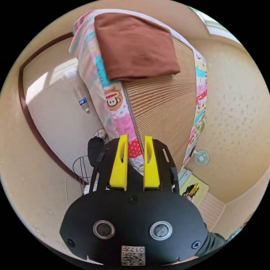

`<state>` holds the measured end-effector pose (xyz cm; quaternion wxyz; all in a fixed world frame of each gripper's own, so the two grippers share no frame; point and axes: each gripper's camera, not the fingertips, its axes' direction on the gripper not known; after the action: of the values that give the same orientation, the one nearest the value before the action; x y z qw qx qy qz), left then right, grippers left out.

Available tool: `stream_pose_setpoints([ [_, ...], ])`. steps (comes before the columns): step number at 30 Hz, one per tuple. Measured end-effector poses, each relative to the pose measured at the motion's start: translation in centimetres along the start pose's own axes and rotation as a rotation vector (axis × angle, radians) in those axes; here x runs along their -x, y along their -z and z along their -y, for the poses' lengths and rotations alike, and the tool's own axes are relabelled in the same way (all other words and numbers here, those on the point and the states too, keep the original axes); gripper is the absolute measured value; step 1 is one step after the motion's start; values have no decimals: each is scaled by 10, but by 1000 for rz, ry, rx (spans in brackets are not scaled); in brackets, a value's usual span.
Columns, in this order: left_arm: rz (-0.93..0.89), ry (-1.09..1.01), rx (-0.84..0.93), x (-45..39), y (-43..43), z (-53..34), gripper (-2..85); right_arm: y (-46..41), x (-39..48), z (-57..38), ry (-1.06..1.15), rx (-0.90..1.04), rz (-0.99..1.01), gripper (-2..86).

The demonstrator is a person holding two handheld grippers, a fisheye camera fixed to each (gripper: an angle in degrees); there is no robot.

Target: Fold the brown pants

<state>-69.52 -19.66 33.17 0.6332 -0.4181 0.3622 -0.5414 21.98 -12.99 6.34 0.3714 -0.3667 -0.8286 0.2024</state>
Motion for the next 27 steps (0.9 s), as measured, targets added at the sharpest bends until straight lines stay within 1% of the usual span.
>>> stream_pose_setpoints([
  [4,-18,93,-45,3,18,40,124,17,-12,-30,-46,-100,-60,4],
  [7,53,153,-43,0,16,60,136,33,-27,-56,-125,-163,-102,4],
  [9,83,174,-82,-7,18,63,138,43,-35,-67,-165,-194,-105,4],
  [11,32,180,-76,-9,15,65,137,54,-44,-75,-193,-246,-103,4],
  [14,5,255,-27,-4,12,64,132,58,-53,-69,-196,-278,-72,3],
  [17,-68,260,-17,-13,24,49,86,56,-58,-54,-167,-280,-13,3],
  [18,-98,192,-11,-30,33,42,65,56,-58,-51,-162,-281,-3,3],
  [19,-113,140,-4,-41,38,39,64,55,-59,-46,-149,-282,12,3],
  [20,-150,28,9,-67,48,30,61,55,-59,-40,-136,-277,20,3],
  [21,-222,-85,22,-97,59,19,59,55,-59,-37,-135,-273,21,3],
  [22,-269,-142,29,-113,65,14,58,55,-60,-31,-136,-263,20,3],
  [24,-436,-352,30,-182,89,-9,53,58,-60,-20,-127,-251,14,3],
  [25,-470,-401,35,-200,93,-15,52,60,-60,-11,-116,-248,8,3],
  [27,-540,-595,83,-277,100,-47,50,63,-59,1,-107,-253,1,2],
])
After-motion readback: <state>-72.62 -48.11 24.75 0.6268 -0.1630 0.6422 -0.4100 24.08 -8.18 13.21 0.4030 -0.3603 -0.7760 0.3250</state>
